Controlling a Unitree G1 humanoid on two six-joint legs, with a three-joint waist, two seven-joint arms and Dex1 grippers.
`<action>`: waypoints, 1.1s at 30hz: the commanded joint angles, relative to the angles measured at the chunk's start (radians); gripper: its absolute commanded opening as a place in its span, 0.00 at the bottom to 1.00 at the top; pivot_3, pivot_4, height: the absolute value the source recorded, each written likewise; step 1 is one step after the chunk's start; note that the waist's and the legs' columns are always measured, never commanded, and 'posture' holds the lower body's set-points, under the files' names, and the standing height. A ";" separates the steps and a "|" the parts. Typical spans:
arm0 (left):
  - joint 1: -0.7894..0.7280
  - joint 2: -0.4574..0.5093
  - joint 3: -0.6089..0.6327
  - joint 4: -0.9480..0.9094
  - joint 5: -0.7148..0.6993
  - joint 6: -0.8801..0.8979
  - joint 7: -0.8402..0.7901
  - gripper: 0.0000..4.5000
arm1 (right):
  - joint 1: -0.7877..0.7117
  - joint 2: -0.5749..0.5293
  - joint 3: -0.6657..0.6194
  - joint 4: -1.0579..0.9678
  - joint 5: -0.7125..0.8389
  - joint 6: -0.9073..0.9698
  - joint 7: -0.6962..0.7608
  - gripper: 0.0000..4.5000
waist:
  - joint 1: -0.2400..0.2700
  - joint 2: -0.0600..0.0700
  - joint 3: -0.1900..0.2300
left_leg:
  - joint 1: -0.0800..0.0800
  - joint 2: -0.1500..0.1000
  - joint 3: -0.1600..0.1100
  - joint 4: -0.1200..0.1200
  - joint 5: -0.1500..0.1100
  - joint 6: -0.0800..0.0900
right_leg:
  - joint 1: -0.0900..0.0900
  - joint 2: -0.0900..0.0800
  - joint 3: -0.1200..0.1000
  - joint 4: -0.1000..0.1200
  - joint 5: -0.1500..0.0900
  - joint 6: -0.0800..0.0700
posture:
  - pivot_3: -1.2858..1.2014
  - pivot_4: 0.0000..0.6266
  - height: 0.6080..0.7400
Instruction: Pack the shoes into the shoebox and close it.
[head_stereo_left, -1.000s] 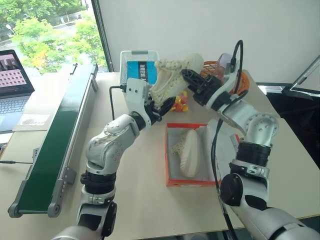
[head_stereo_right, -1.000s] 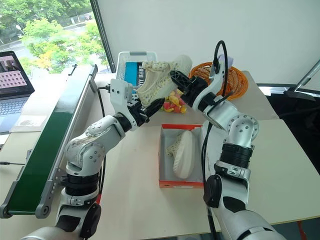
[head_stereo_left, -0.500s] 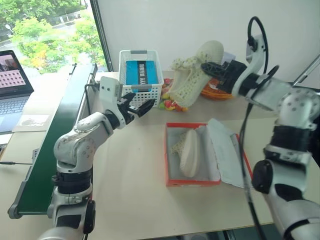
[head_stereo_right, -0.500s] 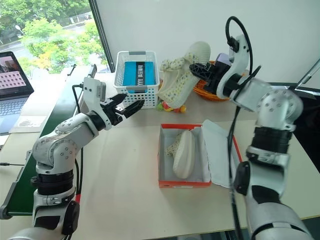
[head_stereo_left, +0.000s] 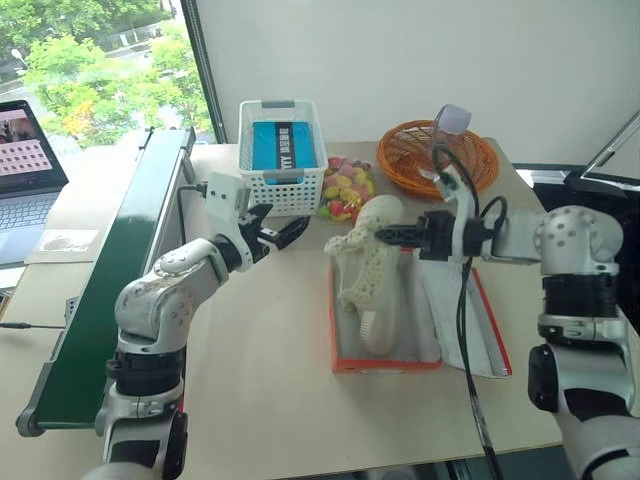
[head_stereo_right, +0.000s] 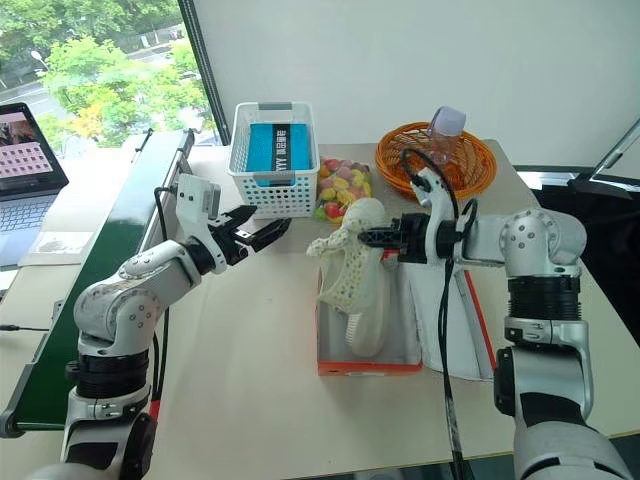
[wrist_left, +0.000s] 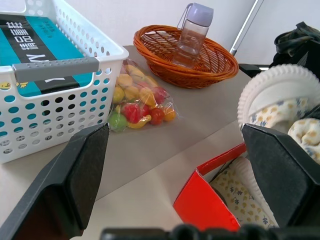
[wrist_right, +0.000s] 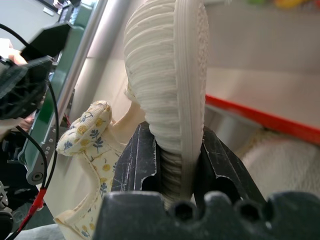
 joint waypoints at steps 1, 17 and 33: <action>-0.001 0.002 0.003 -0.057 -0.005 -0.012 -0.002 1.00 | 0.025 0.026 -0.026 0.038 -0.026 -0.010 0.006 0.10 | 0.002 0.000 0.000 | 0.000 0.000 0.000 0.000 0.000 0.000 | 0.000 0.000 0.000 0.000 0.000 0.000 | 0.52 0.24 1.00; 0.035 -0.036 -0.033 -0.080 0.018 -0.030 0.014 1.00 | 0.029 -0.192 0.570 -0.155 -0.318 -0.066 0.202 0.10 | 0.013 0.000 -0.001 | 0.012 -0.001 0.000 0.000 0.000 0.000 | 0.012 -0.001 0.000 -0.002 -0.001 0.001 | 0.52 0.24 1.00; 0.079 -0.100 -0.067 -0.084 0.061 -0.091 0.037 1.00 | -0.176 -0.514 1.096 -0.307 -0.861 -0.435 0.766 0.10 | 0.068 -0.002 -0.002 | 0.011 -0.004 -0.003 0.001 -0.001 0.000 | 0.015 -0.003 -0.001 -0.006 -0.009 -0.004 | 0.52 0.24 1.00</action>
